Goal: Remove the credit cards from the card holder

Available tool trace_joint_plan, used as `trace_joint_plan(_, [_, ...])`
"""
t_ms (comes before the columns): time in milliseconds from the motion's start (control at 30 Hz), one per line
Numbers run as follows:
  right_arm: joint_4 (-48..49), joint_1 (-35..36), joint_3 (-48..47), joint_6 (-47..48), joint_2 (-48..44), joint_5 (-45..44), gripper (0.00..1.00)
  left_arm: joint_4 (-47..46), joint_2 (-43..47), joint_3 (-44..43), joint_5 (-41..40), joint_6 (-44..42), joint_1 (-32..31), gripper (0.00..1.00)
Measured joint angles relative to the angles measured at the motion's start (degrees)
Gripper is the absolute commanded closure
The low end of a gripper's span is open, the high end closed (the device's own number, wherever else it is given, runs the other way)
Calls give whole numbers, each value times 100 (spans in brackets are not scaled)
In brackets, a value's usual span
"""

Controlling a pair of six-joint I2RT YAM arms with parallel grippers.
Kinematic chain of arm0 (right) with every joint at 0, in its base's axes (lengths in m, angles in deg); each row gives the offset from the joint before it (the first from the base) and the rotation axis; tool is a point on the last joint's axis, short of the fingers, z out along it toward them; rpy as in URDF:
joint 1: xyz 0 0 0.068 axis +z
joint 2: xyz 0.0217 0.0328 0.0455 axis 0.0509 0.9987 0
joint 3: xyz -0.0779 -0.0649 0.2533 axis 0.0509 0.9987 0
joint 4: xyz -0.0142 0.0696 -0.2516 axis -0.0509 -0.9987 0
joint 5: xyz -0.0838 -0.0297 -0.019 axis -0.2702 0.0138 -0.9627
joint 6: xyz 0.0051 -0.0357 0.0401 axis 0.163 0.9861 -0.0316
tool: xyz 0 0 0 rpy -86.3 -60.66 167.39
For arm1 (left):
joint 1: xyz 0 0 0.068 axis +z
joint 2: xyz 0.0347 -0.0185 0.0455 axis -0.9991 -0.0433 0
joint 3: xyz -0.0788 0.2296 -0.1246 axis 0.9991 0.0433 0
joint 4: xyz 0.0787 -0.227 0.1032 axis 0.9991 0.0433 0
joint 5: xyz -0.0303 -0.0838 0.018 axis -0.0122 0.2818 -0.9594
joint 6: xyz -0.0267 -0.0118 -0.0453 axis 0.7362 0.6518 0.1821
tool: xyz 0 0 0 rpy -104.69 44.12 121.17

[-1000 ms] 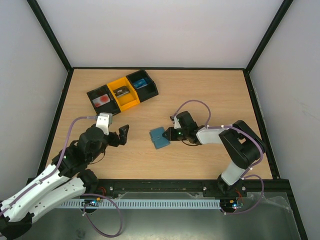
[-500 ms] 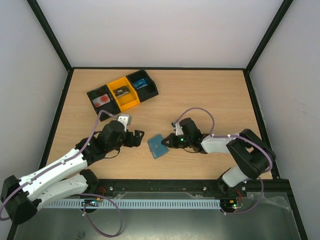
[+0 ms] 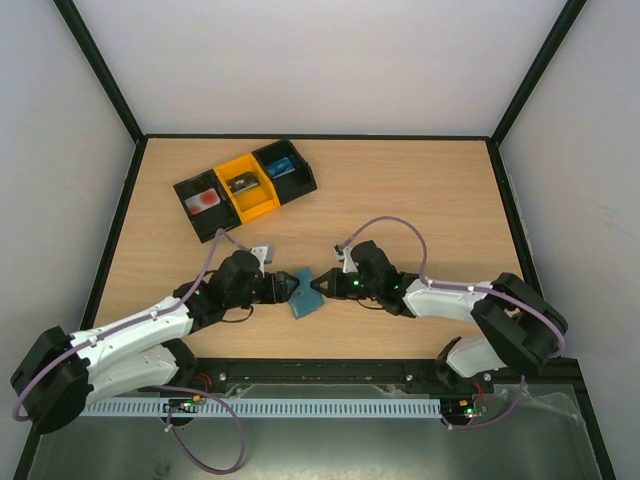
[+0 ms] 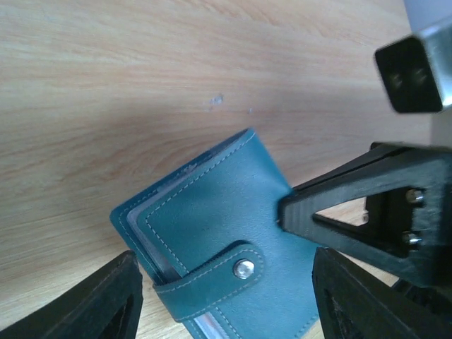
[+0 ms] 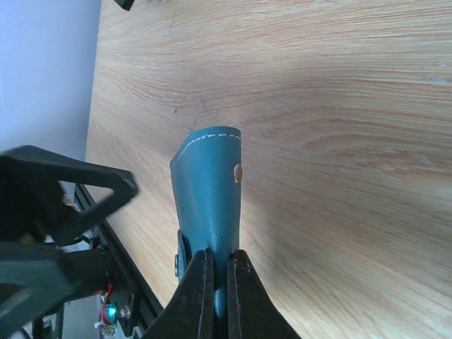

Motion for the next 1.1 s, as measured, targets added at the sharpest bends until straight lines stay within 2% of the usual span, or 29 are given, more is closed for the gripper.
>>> trace_joint_plan(267, [-114, 326, -68, -98, -208, -334, 98, -800, -409, 350, 337, 518, -2, 43])
trace_joint_plan(633, [-535, 407, -109, 7, -511, -754, 98, -1255, -1073, 343, 525, 595, -2, 50])
trace_joint_plan(833, [-605, 409, -157, 59, -470, -782, 98, -1351, -1182, 343, 570, 595, 0, 49])
trace_joint_plan(1000, [-621, 409, -170, 79, -407, -804, 98, -1405, -1248, 345, 658, 592, -4, 39])
trace_joint_plan(1100, [-621, 409, -186, 83, -341, -813, 98, -1416, -1283, 345, 737, 575, -48, 37])
